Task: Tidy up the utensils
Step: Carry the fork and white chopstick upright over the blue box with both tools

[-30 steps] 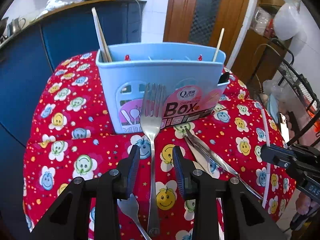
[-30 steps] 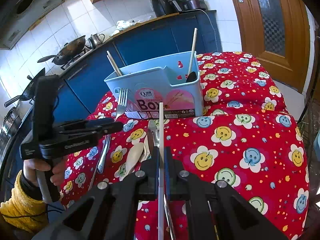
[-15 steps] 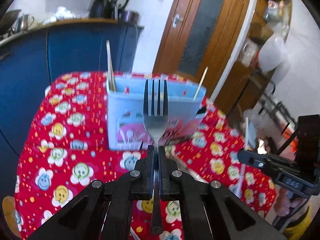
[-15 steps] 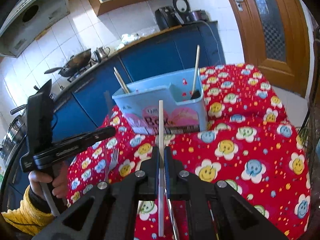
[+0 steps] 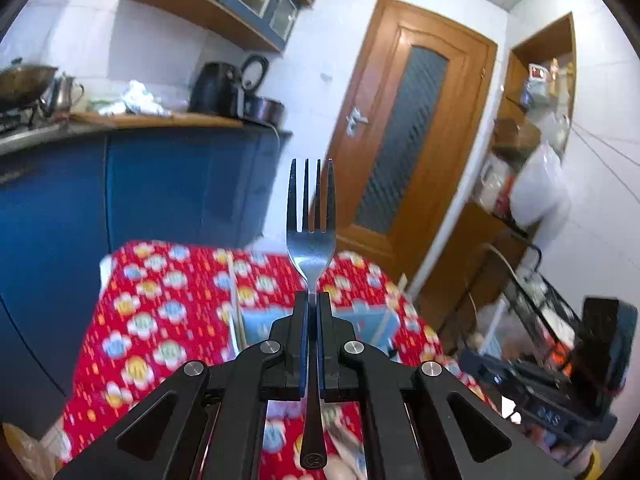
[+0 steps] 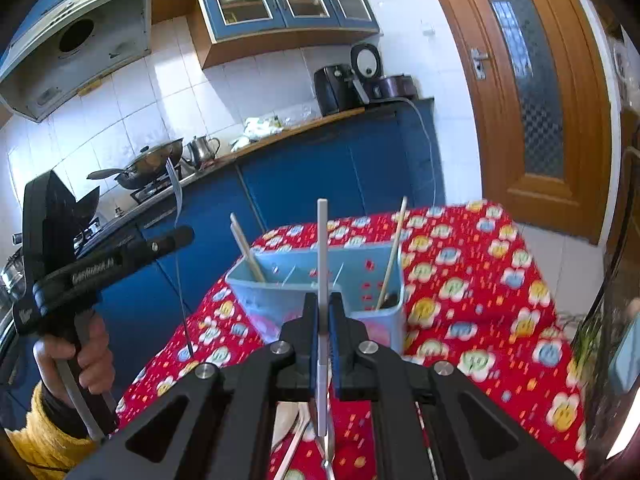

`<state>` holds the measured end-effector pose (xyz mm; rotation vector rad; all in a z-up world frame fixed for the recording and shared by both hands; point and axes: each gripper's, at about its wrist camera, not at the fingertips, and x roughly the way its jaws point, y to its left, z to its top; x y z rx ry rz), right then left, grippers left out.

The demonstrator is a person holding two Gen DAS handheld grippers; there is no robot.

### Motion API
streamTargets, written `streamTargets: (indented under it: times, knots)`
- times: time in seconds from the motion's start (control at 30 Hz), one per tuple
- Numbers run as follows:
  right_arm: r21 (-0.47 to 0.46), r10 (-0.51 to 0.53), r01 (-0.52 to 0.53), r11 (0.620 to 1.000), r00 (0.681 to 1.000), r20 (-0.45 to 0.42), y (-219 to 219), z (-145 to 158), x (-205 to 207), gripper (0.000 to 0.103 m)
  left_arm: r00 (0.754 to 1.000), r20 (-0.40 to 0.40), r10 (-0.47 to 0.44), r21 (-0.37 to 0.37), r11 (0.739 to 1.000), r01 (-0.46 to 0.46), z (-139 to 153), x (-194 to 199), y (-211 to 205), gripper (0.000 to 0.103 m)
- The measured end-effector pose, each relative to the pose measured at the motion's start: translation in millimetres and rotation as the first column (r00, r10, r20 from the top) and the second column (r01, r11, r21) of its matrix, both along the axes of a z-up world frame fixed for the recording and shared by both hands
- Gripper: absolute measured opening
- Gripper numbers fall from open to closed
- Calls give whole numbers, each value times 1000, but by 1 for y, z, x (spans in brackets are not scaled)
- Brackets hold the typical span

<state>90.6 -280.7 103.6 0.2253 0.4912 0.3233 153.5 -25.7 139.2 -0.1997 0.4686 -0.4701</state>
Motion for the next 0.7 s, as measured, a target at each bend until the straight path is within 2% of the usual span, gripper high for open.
streamTargets:
  times: [0.1, 0.2, 0.37, 0.47, 0.6, 0.7]
  knots:
    - [-21, -8, 8, 1000, 1000, 23, -2, 14, 9, 6, 997, 48, 65, 17, 998, -65, 11, 15, -5, 3]
    - [-41, -28, 31, 999, 998, 62, -6, 30, 19, 6, 992, 84, 95, -6, 995, -95, 15, 30, -10, 3]
    - [-67, -66, 75, 995, 990, 121, -8, 46, 40, 6, 981, 142, 135, 7, 990, -138, 4, 49, -21, 3]
    - [-79, -84, 96, 992, 986, 146, -6, 46, 52, 6, 977, 147, 153, 27, 987, -159, -11, 57, -25, 3]
    - [-79, -87, 99, 992, 987, 138, -3, 35, 71, 6, 977, 132, 167, 39, 984, -173, -32, 64, -24, 3]
    - [-118, -99, 113, 987, 987, 123, 3, 21, 83, 6, 977, 125, 173, 32, 983, -179, -46, 65, -20, 3]
